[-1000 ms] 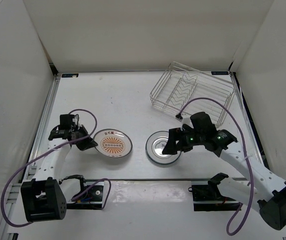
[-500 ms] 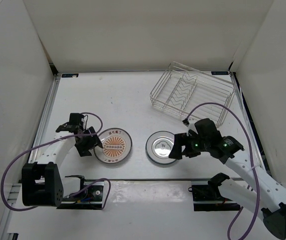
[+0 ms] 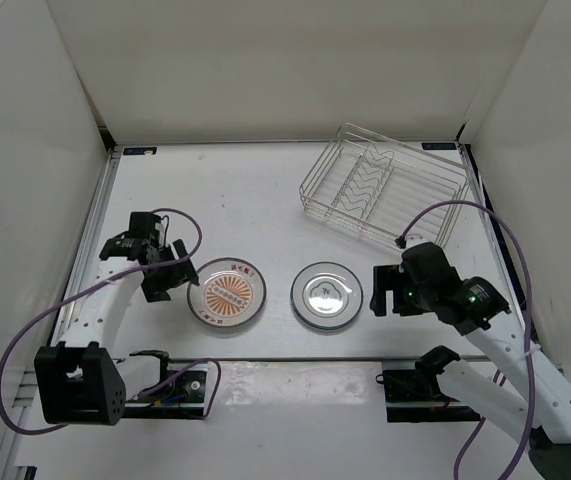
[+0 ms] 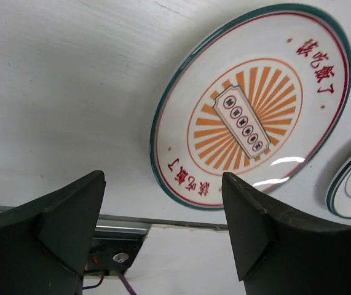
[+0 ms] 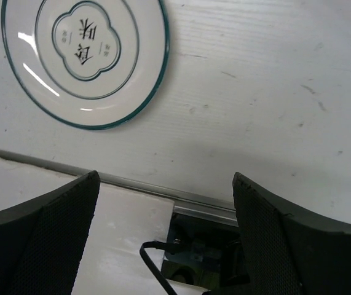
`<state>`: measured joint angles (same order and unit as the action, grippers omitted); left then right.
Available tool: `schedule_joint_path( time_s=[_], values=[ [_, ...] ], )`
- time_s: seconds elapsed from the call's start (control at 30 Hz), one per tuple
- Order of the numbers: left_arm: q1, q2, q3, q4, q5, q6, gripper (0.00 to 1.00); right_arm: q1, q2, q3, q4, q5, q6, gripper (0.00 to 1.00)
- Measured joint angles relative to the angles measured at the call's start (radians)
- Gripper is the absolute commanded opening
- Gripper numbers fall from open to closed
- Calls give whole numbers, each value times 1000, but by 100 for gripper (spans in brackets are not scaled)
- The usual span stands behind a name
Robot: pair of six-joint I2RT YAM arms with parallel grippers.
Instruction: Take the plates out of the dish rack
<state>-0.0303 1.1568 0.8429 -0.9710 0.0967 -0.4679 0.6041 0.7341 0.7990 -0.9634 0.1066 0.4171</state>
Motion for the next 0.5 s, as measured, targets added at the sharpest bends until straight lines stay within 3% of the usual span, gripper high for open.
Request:
schedule_joint_path(
  time_s=[0.13,0.37,0.5],
  values=[
    [-33,-65,3,-33,-2,43,84,0,-26,36,-43,84,11,90],
    [-270,-314,-51,-36,-115,129,87,0,-61,82,-112,194,20,90],
    [-340,-359,-99,-58,-180,153,87,0,-30,114,-140,237,21,90]
  ],
)
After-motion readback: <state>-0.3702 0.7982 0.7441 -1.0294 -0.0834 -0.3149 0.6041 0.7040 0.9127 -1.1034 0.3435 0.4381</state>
